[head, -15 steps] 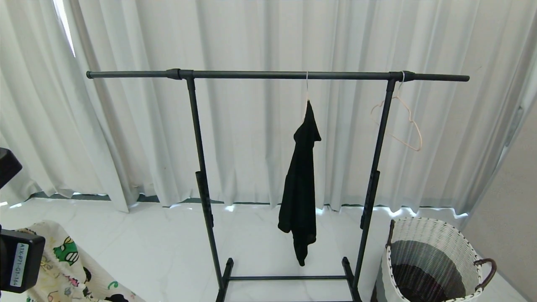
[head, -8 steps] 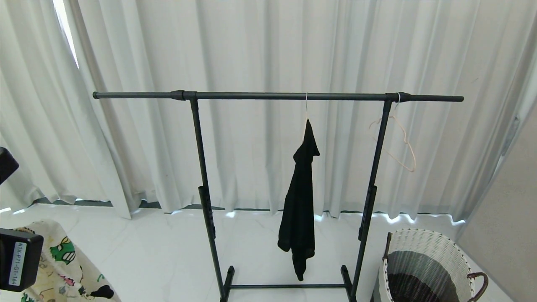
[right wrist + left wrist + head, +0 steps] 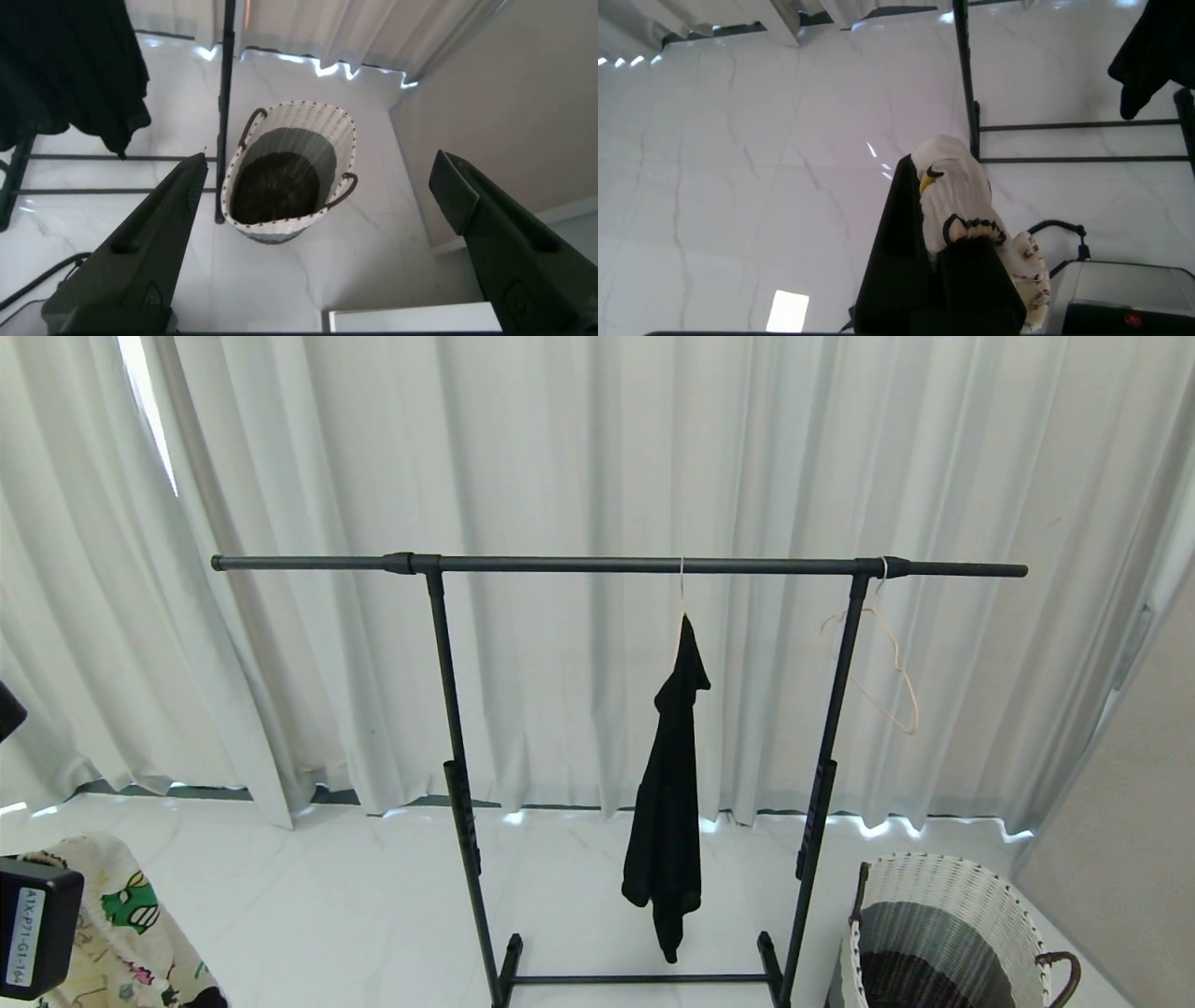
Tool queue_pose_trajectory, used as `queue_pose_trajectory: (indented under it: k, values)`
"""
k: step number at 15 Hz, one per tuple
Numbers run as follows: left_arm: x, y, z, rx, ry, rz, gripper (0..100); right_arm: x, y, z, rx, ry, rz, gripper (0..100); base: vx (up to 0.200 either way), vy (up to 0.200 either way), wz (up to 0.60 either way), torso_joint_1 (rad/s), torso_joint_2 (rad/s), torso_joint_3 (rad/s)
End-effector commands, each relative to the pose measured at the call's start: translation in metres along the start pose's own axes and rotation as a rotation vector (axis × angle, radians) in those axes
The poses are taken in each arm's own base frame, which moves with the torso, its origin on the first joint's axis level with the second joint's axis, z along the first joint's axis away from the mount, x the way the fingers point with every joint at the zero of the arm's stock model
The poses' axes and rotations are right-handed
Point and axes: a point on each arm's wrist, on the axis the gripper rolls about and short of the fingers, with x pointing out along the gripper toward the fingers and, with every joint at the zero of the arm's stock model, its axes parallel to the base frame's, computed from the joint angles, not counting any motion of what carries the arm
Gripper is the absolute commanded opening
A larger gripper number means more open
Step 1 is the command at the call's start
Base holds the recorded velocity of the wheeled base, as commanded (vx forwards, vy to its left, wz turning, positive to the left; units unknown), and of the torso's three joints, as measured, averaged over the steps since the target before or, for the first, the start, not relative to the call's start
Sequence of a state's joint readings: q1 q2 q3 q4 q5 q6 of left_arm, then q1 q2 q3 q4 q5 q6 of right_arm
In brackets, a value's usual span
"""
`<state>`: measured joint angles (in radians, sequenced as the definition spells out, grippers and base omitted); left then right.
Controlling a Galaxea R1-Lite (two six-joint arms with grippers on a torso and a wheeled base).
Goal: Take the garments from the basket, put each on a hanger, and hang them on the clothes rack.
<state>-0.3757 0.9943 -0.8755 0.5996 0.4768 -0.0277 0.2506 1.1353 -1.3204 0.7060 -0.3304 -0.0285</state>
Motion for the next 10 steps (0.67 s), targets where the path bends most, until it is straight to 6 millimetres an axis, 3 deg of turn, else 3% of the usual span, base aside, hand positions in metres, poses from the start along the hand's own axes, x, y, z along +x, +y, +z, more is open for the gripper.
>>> queue_pose_trajectory:
  k: [1, 3, 10]
  values:
    - [-0.001, 0.000, -0.001, 0.003, -0.002, -0.003, 0, 0.001, 0.000, 0.000, -0.002, 0.002, 0.001, 100, 0.000, -0.200, 0.00, 0.007, 0.00, 0.002]
    - [0.000, 0.000, -0.002, 0.004, -0.001, -0.004, 0, 0.001, 0.000, 0.000, -0.002, 0.002, 0.001, 100, 0.000, -0.200, 0.00, 0.002, 0.00, 0.005]
    - [-0.003, 0.001, -0.003, -0.002, -0.010, -0.004, 0, 0.013, 0.006, 0.009, 0.016, -0.061, 0.092, 100, 0.000, 0.000, 0.00, 0.000, 0.00, 0.000]
